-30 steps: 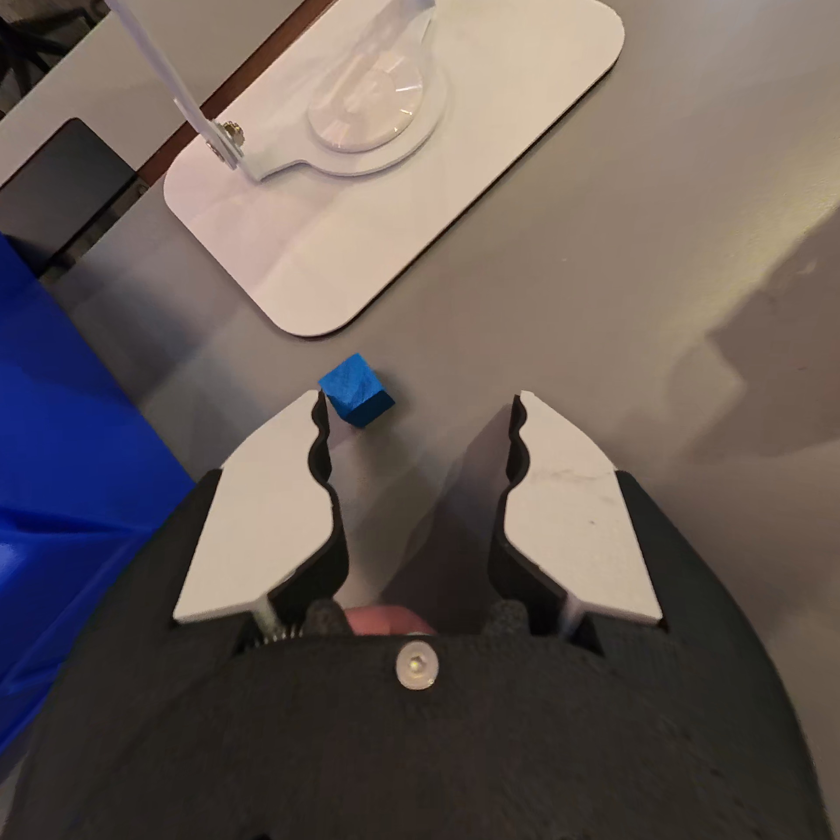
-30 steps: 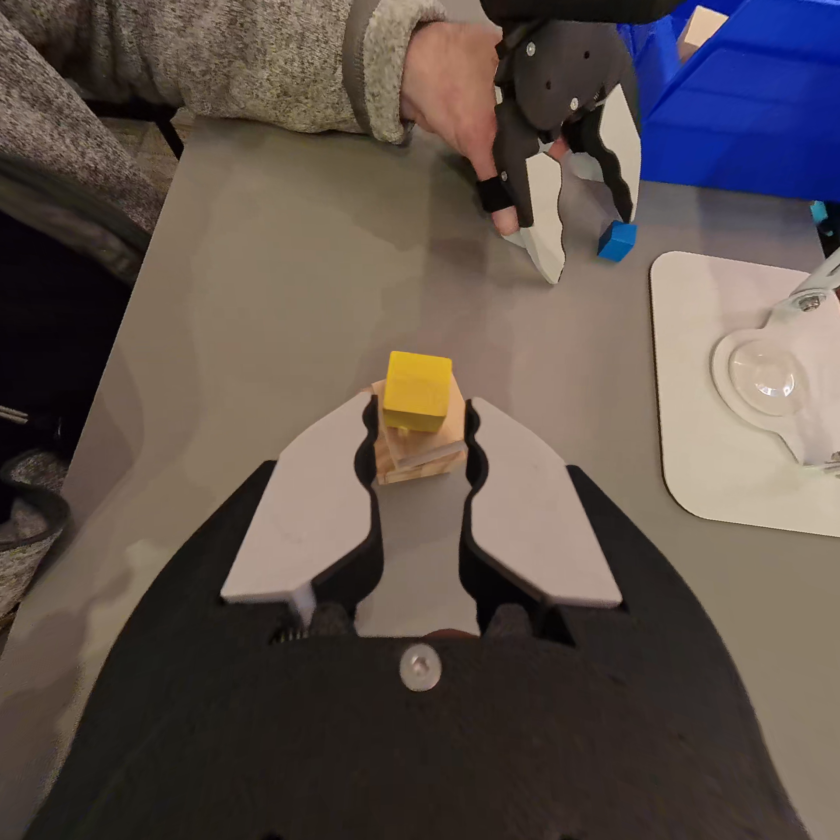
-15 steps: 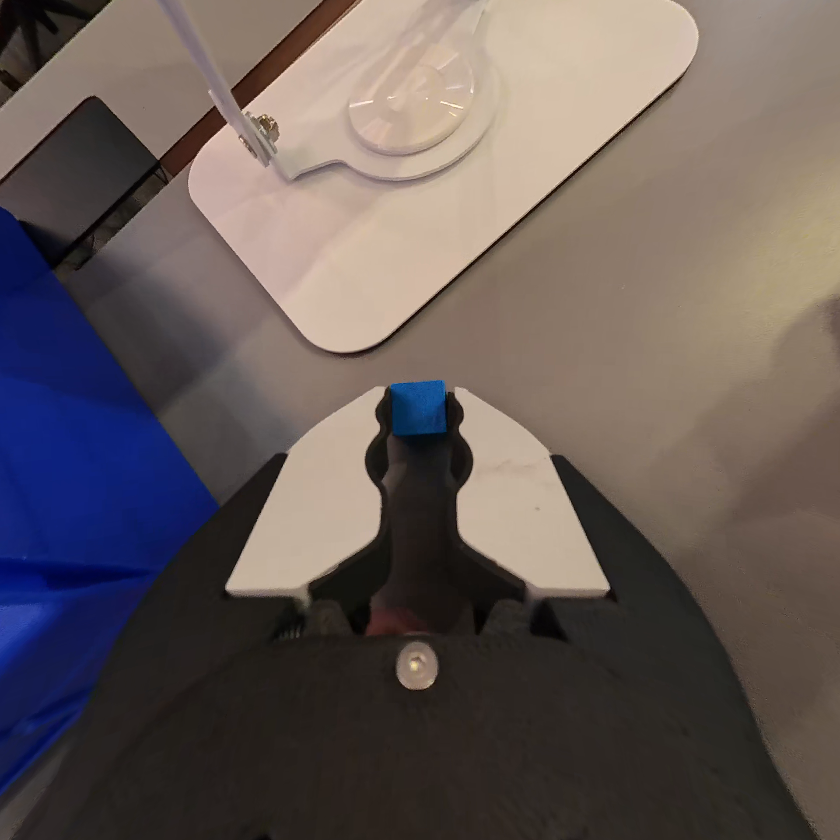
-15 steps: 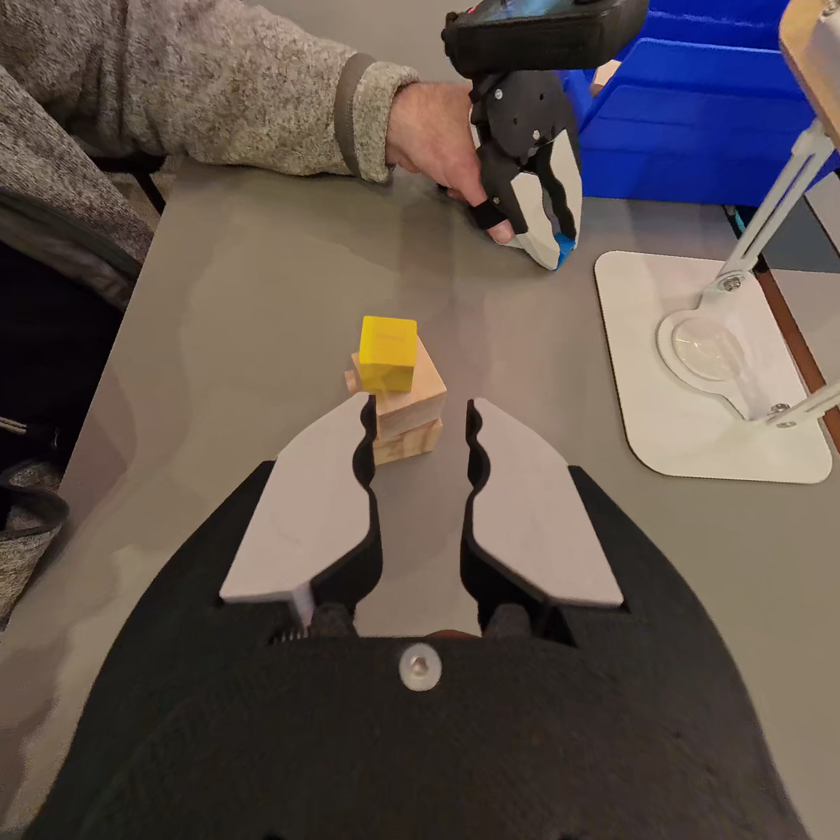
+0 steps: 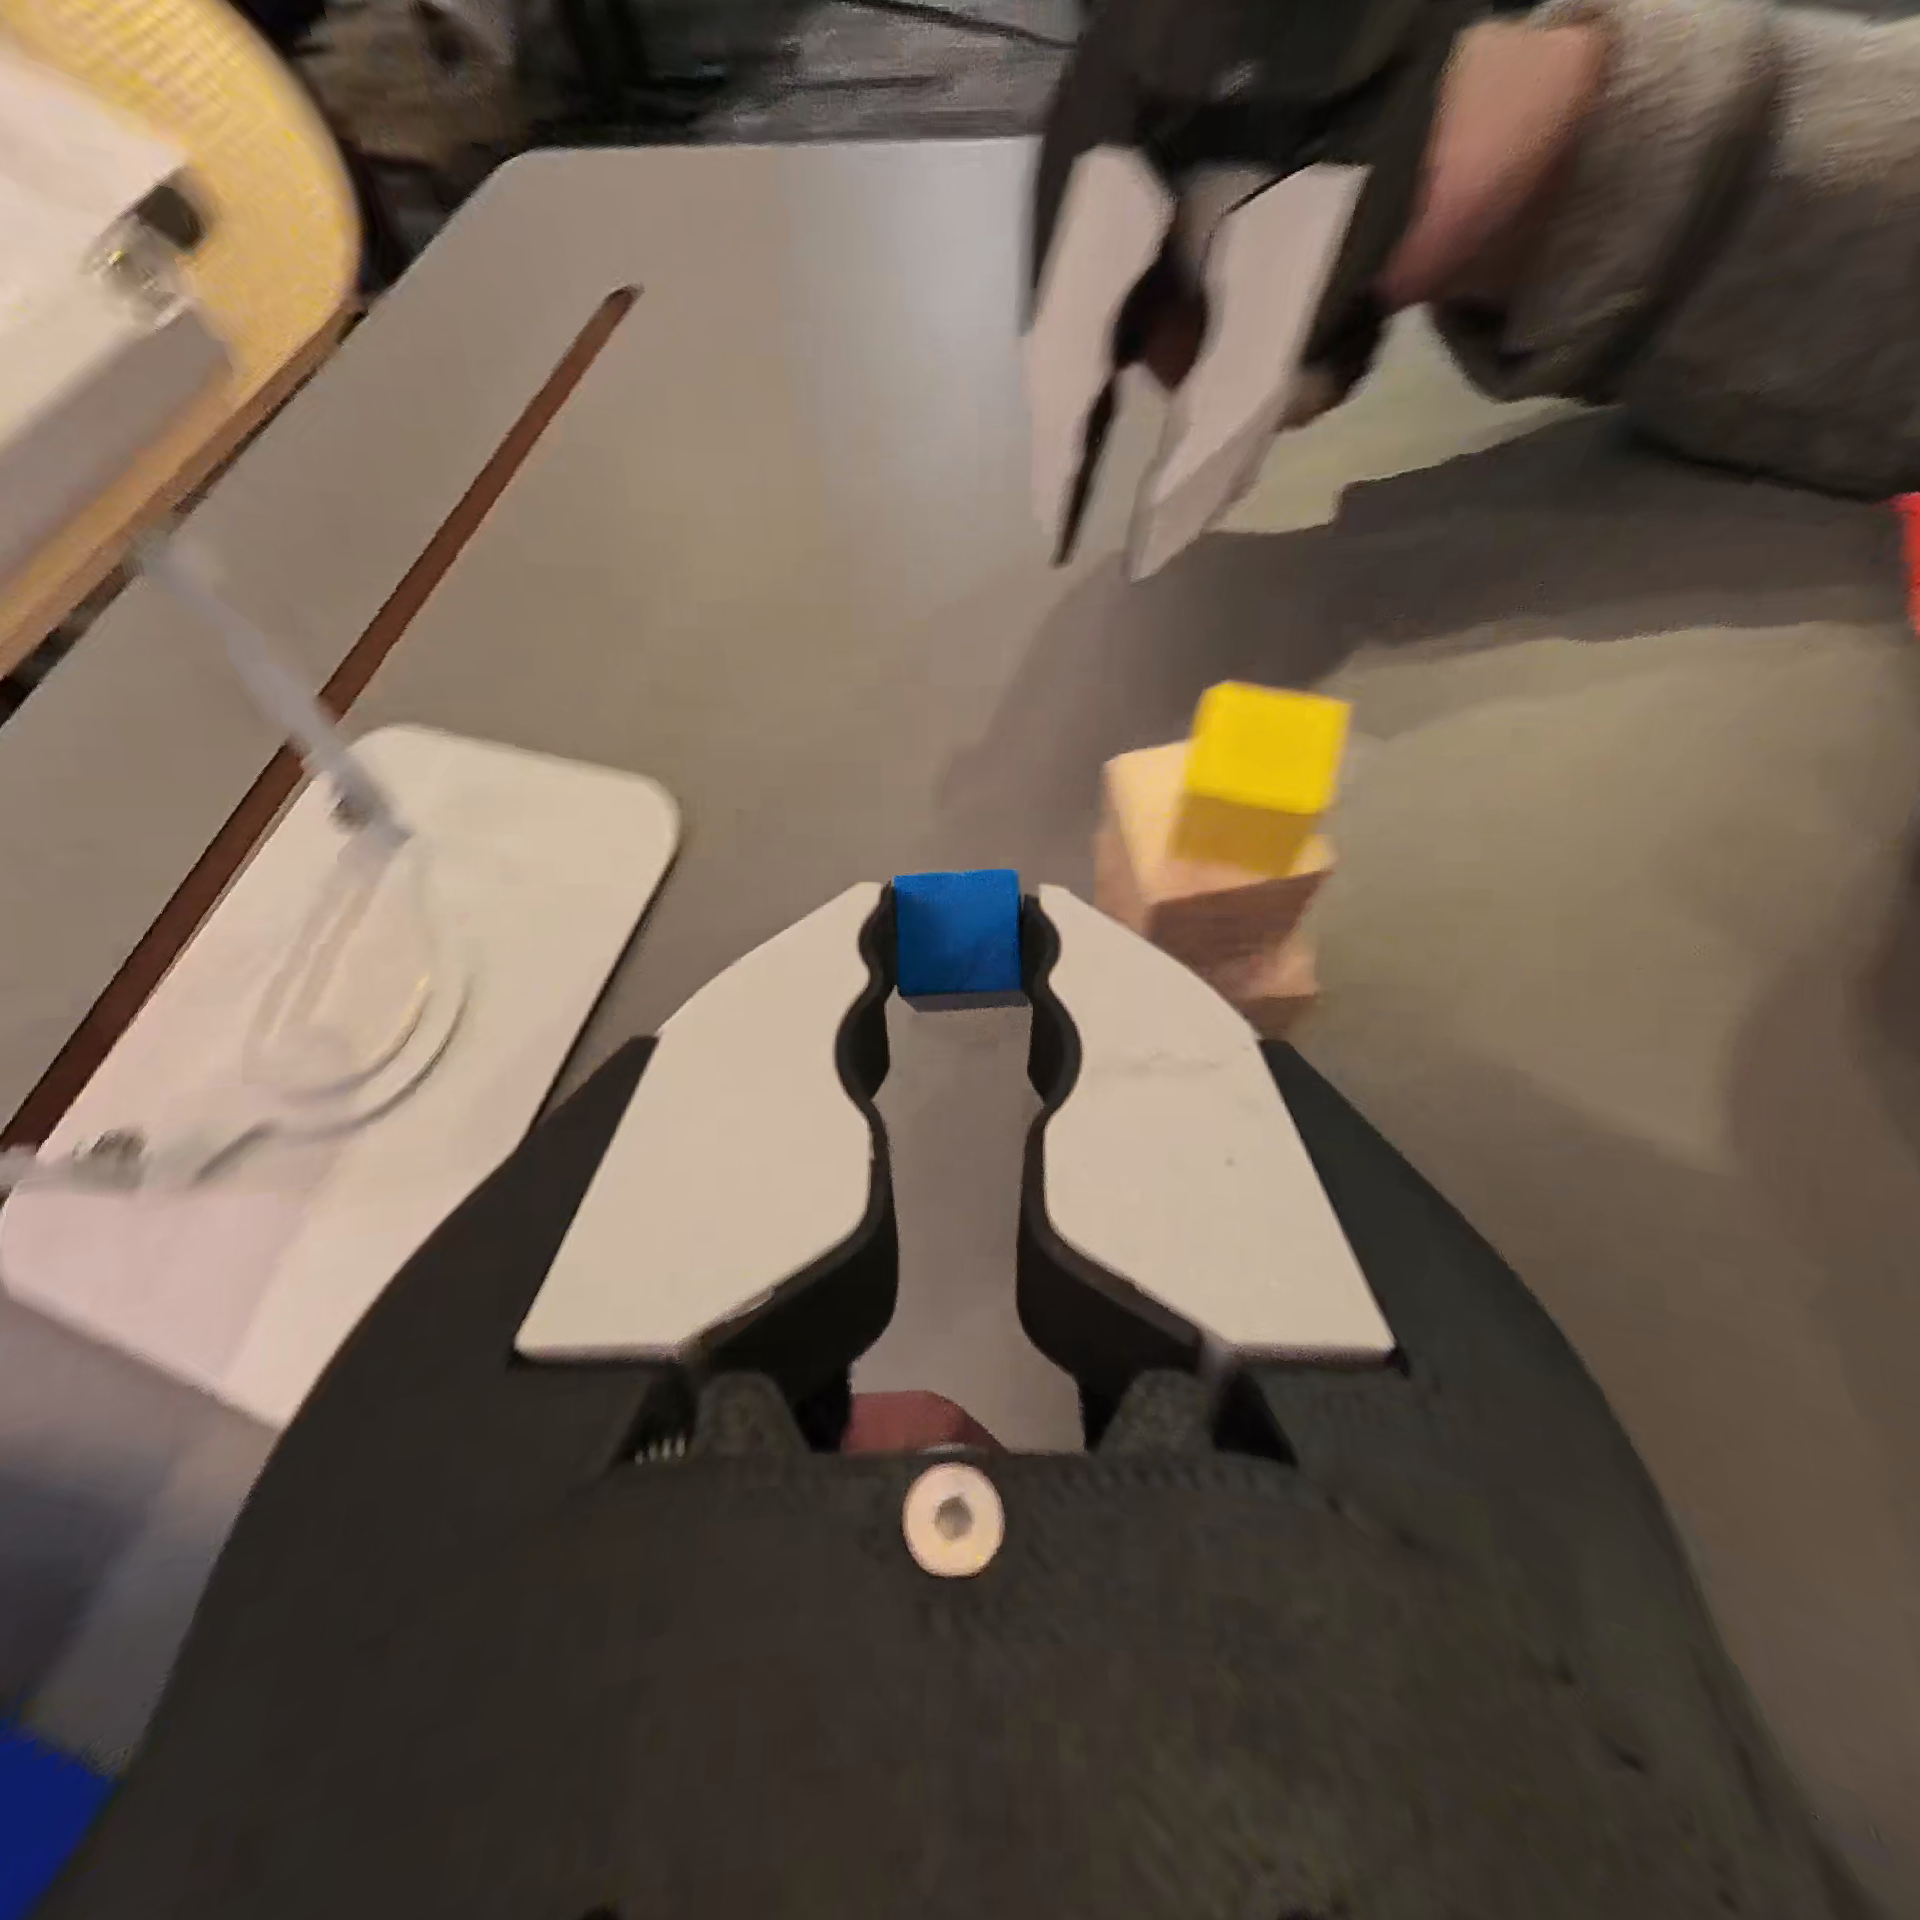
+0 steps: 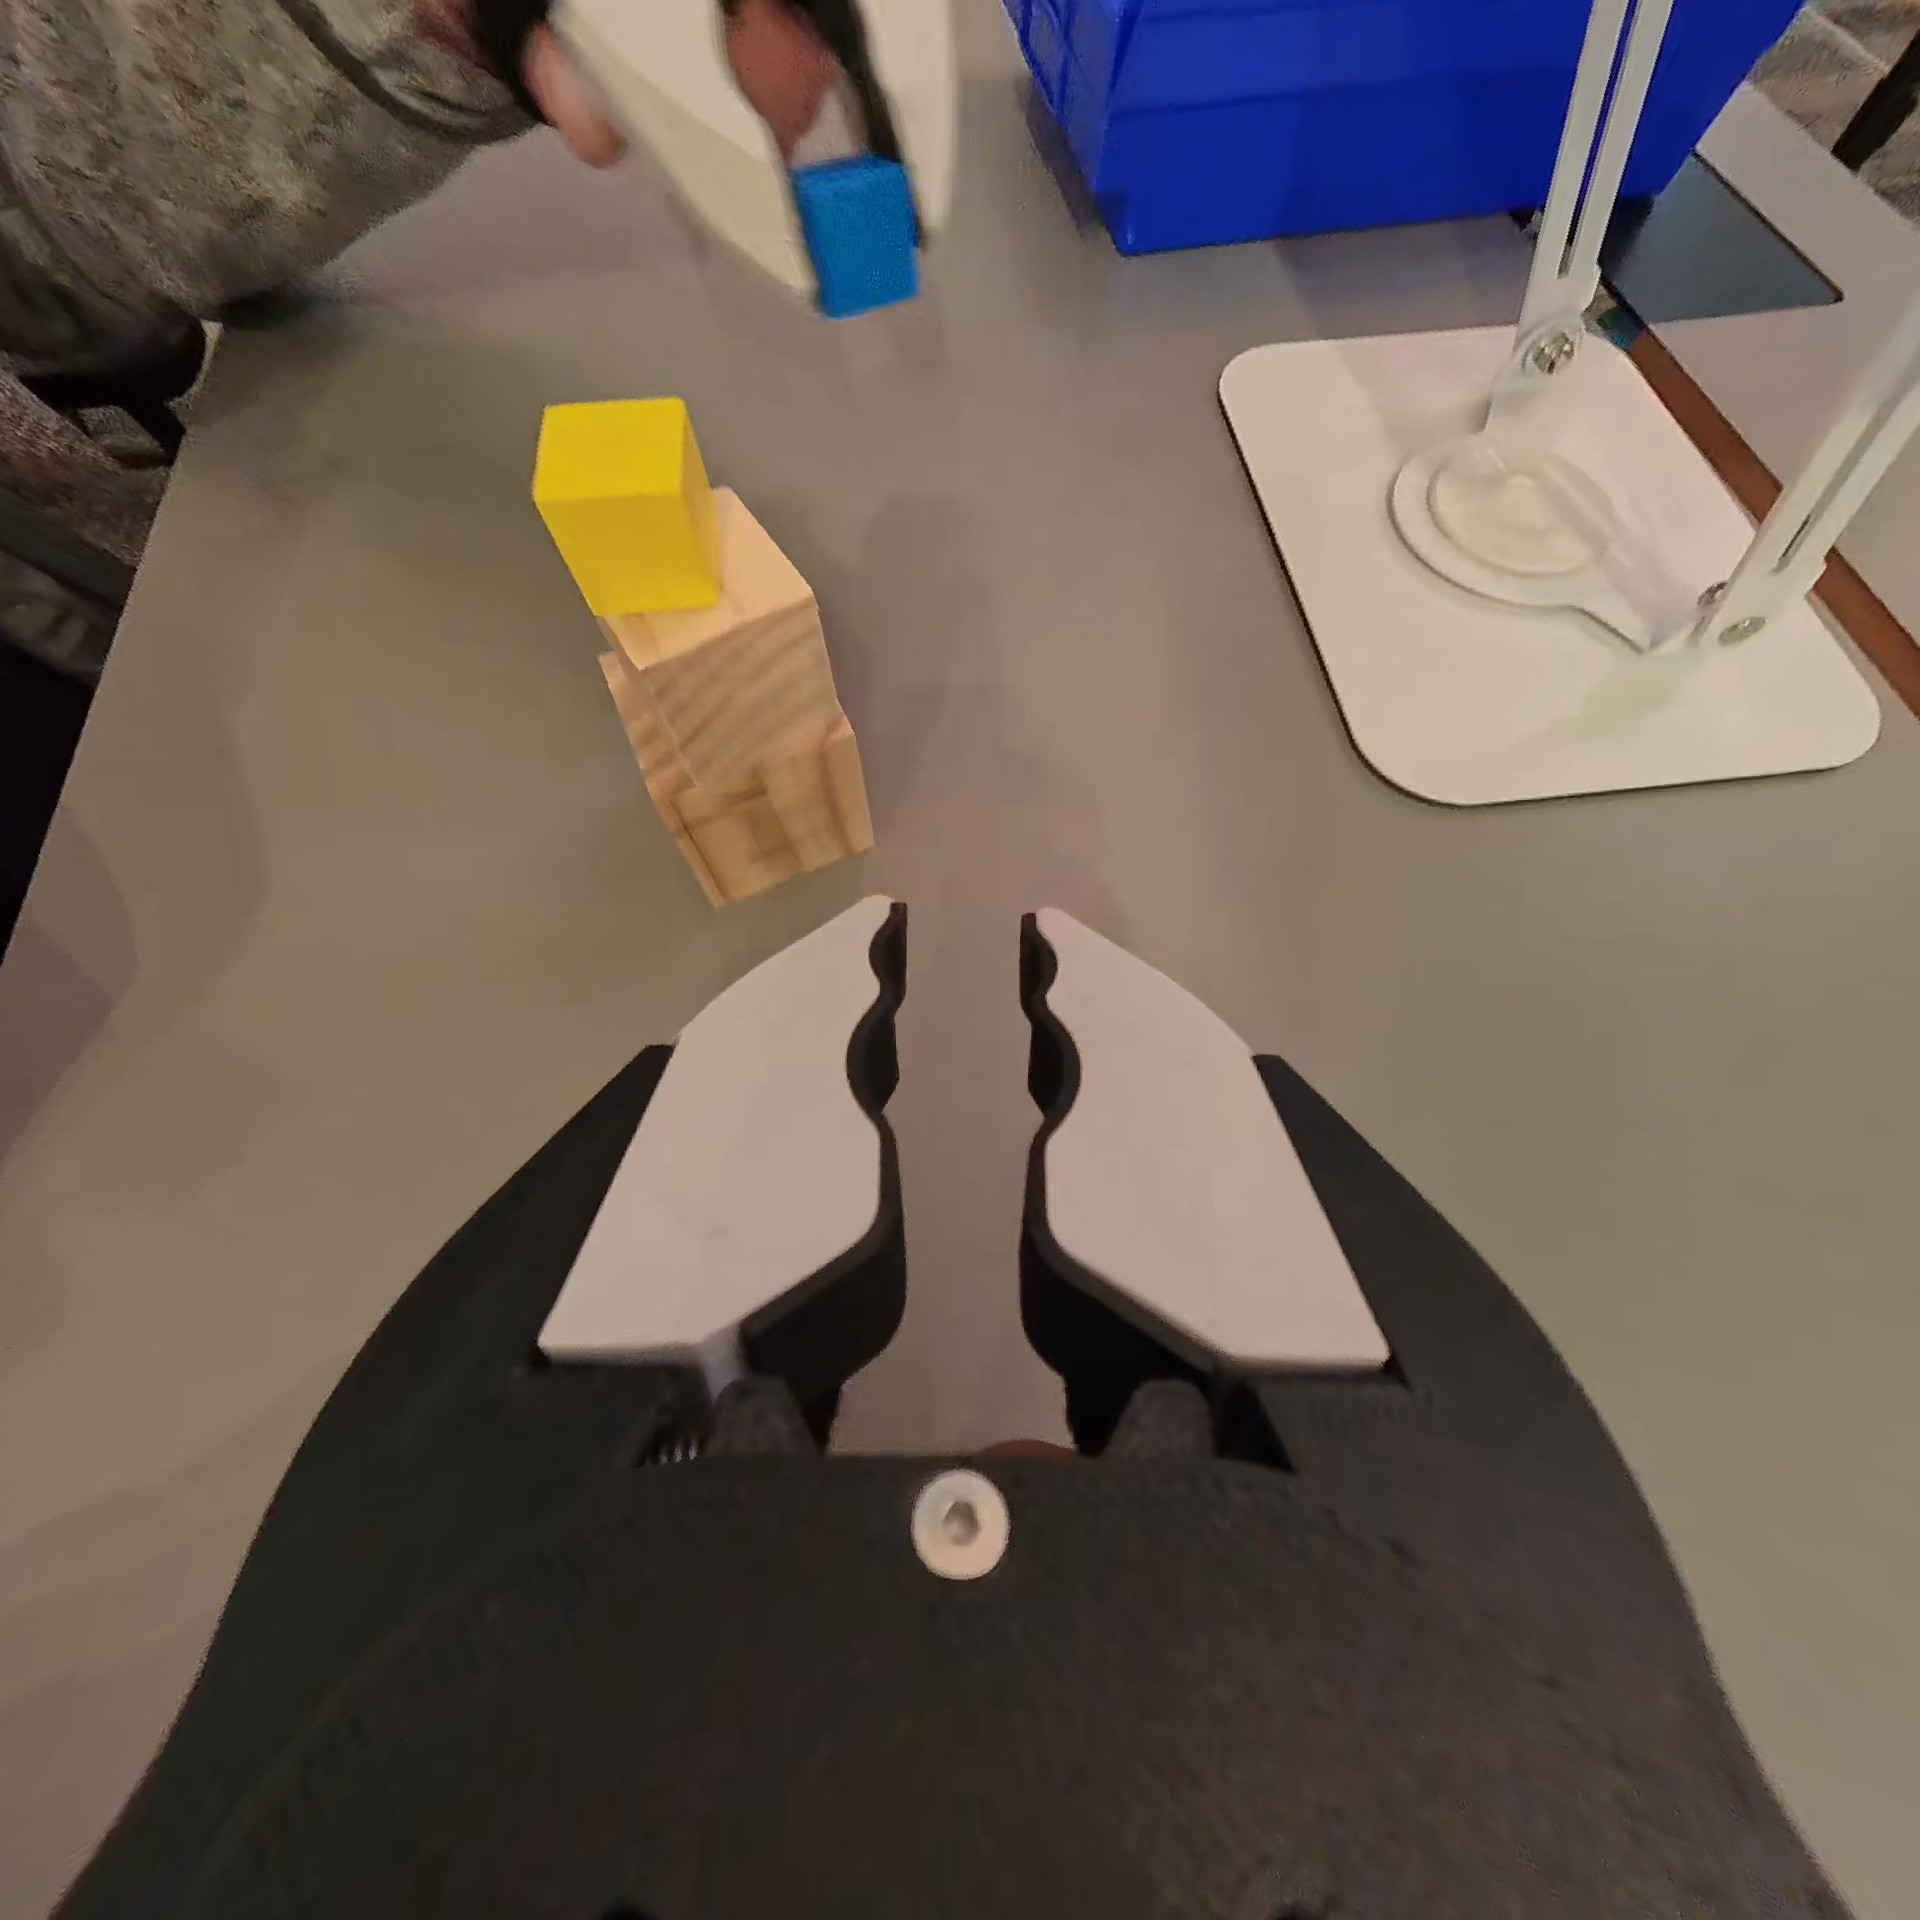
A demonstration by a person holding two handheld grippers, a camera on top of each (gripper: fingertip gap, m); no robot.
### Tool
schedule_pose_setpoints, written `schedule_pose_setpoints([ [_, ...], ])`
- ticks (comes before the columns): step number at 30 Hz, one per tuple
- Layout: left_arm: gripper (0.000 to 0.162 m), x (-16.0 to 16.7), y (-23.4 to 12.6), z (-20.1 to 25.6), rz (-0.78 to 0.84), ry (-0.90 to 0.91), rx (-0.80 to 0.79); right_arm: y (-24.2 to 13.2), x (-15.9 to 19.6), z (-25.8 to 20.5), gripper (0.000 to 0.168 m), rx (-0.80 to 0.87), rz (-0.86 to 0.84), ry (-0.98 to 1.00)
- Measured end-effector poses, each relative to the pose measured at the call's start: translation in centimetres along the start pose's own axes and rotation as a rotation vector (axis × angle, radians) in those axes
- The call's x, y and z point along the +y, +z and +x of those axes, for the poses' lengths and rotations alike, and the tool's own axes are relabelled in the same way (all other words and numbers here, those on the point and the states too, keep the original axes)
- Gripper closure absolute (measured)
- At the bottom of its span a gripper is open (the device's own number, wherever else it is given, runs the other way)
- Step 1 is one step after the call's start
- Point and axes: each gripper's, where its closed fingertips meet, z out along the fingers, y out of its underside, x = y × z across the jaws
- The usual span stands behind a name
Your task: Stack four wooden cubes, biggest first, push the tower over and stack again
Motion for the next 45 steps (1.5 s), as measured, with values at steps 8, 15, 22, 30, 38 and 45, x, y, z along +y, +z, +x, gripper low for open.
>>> schedule_pose_setpoints([
  [8,0.14,-3.6,1.2,5.0,-0.026,0.078,0.157,0.9,1.2,-0.1,0.154,-0.016,-0.038,0.0],
  [15,0.14,-3.1,2.3,5.2,-0.103,0.094,0.18,1.1,1.2,-0.4,0.154,-0.026,-0.043,-0.006],
  [22,0.115,-3.0,2.3,5.0,-0.102,0.076,0.182,1.1,1.2,-0.4,0.155,-0.026,-0.043,-0.01],
  [30,0.134,-0.8,-0.4,1.9,-0.021,-0.011,0.057,1.0,1.3,-0.2,0.166,-0.013,-0.039,-0.003],
  [38,0.162,8.4,-2.0,-1.2,-0.08,-0.136,-0.081,0.8,2.4,-0.3,0.168,0.033,-0.048,0.029],
  [45,0.162,13.5,-3.8,-2.5,-0.101,-0.187,-0.141,0.6,2.8,-1.4,0.168,0.076,-0.02,0.043],
])
